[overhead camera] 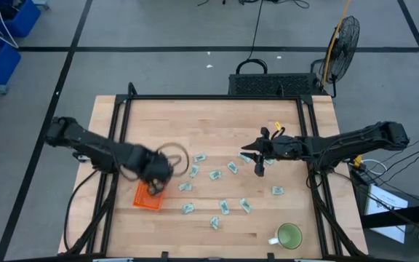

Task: Pick and place Stevia / Truvia into bins
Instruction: Put the white stevia packet into the orange bin

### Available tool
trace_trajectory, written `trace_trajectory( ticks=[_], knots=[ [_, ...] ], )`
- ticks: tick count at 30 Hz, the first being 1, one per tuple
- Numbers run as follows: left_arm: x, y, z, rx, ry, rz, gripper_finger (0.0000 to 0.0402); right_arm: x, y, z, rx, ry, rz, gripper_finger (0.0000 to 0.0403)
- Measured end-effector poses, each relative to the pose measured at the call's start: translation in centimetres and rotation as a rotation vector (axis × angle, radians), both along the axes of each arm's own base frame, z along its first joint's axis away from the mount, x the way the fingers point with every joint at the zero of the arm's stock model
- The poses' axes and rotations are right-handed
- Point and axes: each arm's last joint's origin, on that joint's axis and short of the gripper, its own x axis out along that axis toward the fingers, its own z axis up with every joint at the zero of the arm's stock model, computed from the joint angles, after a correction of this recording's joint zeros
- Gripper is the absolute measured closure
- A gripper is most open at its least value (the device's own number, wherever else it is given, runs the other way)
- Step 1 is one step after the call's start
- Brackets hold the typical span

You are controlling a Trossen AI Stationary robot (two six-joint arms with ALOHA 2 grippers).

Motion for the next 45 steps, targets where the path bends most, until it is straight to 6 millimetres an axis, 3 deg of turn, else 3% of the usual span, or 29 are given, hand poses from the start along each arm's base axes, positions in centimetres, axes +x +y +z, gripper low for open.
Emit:
trace_trajectory(
  ticks=[5,9,13,23,30,34,37,40,45],
  knots=[
    [-1.4,-2.0,-3.5,-0.032,0.073,0.003,0.0399,-0.1,0.0,-0.5,-0.003,-0.017,0.001,0.0314],
    [-2.2,-2.0,-6.1,-0.079,0.107,0.069,0.0389,-0.1,0.0,-0.5,-0.015,-0.017,0.008,0.0314],
    [-2.5,-1.8,-7.1,-0.071,0.106,0.048,0.0362,-0.1,0.0,-0.5,-0.021,-0.016,0.010,0.0314],
    [-1.8,-1.7,-6.9,-0.083,0.040,-0.049,0.0305,0.2,0.1,0.4,-0.033,-0.110,0.070,0.0314],
    [0.7,-2.2,-2.9,-0.103,-0.135,-0.109,0.0303,0.9,0.9,1.3,-0.013,-0.235,0.319,0.0314],
    [2.7,-2.8,-0.3,-0.083,-0.351,-0.154,0.0302,1.6,1.0,1.0,-0.019,-0.247,0.345,0.0314],
    [4.5,-3.5,0.4,-0.127,-0.564,-0.212,0.0302,2.3,1.0,1.0,-0.025,-0.228,0.347,0.0314],
    [6.2,-4.3,0.2,-0.166,-0.727,-0.236,0.0302,3.0,1.1,1.0,-0.019,-0.171,0.363,0.0314],
    [7.6,-5.3,-2.7,-0.159,-0.654,-0.266,0.0302,3.8,1.8,1.2,0.058,-0.060,0.395,0.0314]
  ],
)
